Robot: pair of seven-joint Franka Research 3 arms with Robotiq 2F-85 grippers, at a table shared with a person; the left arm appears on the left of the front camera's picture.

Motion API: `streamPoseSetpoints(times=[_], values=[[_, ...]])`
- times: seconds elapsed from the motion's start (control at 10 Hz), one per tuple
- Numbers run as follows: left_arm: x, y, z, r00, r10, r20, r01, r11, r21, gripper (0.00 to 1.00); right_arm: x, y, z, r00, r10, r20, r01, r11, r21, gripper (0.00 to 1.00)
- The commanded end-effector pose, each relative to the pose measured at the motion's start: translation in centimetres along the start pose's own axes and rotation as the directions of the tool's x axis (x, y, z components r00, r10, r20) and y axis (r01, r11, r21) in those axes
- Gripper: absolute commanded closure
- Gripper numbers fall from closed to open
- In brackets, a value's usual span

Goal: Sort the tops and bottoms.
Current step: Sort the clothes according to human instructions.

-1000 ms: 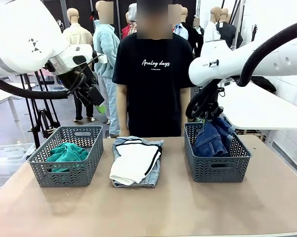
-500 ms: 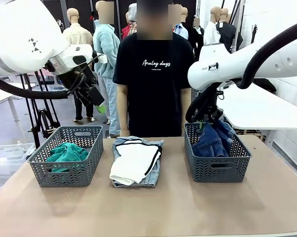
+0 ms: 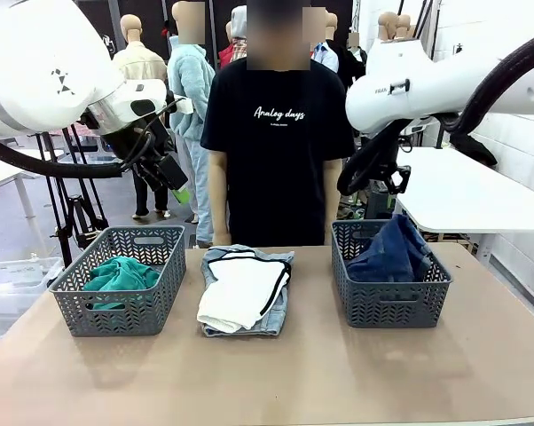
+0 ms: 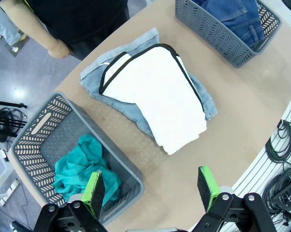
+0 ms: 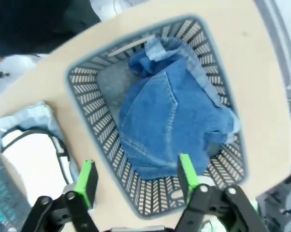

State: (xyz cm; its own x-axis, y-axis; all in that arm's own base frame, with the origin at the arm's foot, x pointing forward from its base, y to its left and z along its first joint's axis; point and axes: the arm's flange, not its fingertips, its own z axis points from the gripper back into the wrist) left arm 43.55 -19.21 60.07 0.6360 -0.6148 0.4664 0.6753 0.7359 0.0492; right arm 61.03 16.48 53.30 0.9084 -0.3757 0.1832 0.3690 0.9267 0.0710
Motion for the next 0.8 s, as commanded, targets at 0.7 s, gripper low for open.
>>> streamPoseSetpoints(times=[0.7], values=[[0.0,0.0,0.0,1.000,0.001,0.001,-0.001,1.000,0.010,0.00,-0.3,-0.2,-0.5,1.000,-0.006,-0.020,0.006,1.000,-0.010,0.00]])
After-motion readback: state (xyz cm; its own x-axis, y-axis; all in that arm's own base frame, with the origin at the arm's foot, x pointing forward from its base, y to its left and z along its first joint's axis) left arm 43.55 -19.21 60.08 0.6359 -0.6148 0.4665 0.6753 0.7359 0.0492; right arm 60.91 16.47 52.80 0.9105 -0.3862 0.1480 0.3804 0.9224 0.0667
